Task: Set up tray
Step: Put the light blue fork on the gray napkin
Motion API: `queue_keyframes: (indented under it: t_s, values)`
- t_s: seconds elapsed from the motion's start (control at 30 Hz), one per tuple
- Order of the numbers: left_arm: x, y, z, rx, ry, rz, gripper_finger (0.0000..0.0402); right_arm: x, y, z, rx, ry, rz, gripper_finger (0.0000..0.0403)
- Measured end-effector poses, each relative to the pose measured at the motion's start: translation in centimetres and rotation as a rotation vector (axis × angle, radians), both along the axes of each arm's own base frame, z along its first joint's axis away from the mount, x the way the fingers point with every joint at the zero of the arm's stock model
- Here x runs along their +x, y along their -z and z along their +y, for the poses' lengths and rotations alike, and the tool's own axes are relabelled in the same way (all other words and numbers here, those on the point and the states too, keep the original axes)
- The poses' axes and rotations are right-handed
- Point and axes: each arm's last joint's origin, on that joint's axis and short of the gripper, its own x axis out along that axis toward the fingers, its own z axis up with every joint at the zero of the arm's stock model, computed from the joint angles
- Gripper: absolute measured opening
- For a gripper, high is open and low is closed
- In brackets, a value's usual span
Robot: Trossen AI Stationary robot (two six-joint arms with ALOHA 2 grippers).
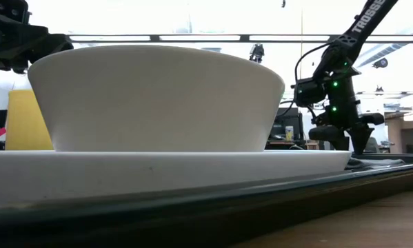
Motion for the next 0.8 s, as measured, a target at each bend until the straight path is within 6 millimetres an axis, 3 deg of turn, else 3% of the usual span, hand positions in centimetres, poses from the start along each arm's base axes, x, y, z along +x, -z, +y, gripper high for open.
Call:
queue_keyframes:
  t_s: [0.6,0.8]
  values:
    - [0.0,0.0,0.0,0.0,0.0,0.0,0.0104,-0.1,-0.3,0.4,-0.007,0.013,-0.054,0.0208]
    - [0.0,0.0,0.0,0.0,0.0,0.0,0.0104,-0.3,-0.7,0.9,0.098,0.02,-0.127,0.0208]
